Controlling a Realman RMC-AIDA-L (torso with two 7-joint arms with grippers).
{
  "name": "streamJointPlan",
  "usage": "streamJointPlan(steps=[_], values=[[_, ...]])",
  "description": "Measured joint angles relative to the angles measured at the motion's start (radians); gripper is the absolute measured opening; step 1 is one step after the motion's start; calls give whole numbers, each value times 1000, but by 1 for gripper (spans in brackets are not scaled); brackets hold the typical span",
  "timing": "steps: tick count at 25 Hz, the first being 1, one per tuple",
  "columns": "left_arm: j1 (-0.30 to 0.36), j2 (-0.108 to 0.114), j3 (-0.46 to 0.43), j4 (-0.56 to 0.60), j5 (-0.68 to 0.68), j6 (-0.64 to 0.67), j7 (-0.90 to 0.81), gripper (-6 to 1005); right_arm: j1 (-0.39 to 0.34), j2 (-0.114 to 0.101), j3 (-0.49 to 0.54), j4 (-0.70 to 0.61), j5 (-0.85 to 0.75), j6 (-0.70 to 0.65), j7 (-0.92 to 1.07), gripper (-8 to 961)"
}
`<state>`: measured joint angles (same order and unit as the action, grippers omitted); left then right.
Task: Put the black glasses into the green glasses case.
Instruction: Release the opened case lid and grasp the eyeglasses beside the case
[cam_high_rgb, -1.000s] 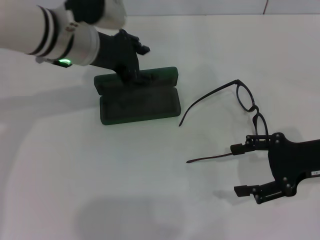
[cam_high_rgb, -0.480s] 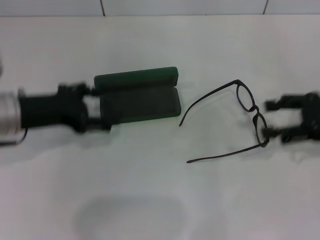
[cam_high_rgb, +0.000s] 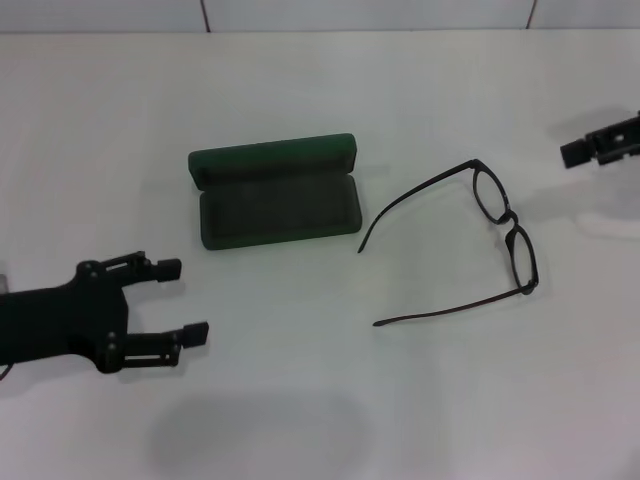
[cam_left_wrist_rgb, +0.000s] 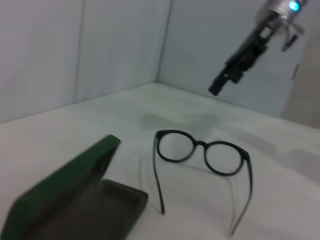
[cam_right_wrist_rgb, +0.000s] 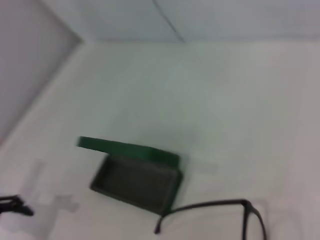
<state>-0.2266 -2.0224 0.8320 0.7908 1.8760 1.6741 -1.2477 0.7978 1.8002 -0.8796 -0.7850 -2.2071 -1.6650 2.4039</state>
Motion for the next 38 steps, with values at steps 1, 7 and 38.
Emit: streamJointPlan(steps=[1,7,38], values=[[-5,2,3,-10,6,1,17,885,25,1,-1,13,-29,-3,33,843],[-5,-6,2,-18,57,2,79,885,223,44,-12,157,-297,34,203,835],[-10,-15,-16,-70,76,-8,170,885,263,198,-243,210,-391,296,325,598]])
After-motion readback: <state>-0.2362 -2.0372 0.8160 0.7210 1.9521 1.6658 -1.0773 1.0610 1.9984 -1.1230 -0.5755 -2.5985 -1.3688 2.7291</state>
